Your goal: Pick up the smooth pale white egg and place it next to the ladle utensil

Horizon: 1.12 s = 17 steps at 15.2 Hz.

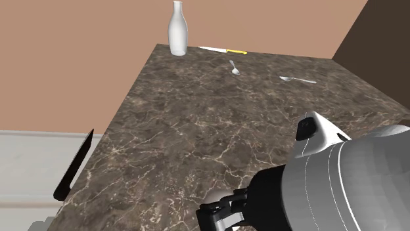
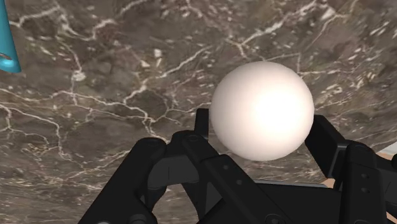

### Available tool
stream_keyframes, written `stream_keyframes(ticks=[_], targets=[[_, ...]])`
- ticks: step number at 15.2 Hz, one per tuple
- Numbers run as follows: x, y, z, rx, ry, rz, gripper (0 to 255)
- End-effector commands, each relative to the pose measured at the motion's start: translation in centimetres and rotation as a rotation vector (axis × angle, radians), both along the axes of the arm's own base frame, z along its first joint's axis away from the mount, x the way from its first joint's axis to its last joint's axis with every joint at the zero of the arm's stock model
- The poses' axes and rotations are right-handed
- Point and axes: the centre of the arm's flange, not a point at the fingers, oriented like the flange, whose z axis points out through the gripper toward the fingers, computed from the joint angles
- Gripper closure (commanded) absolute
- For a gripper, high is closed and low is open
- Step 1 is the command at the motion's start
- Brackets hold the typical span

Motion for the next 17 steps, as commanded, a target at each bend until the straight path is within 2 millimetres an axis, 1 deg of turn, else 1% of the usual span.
stream_keyframes(ticks=[1,2,10,11,16,17], targets=[[0.1,0.0,-1.0,0.001,0.000,0.000,255],[0.1,0.0,-1.7,0.001,0.000,0.000,255],[0.1,0.0,-1.7,0.001,0.000,0.000,255],[0.1,0.0,-1.7,0.001,0.000,0.000,0],[0.1,0.0,-1.7,0.000,0.000,0.000,0],[-0.5,-0.1,-0.5,0.001,0.000,0.000,0]])
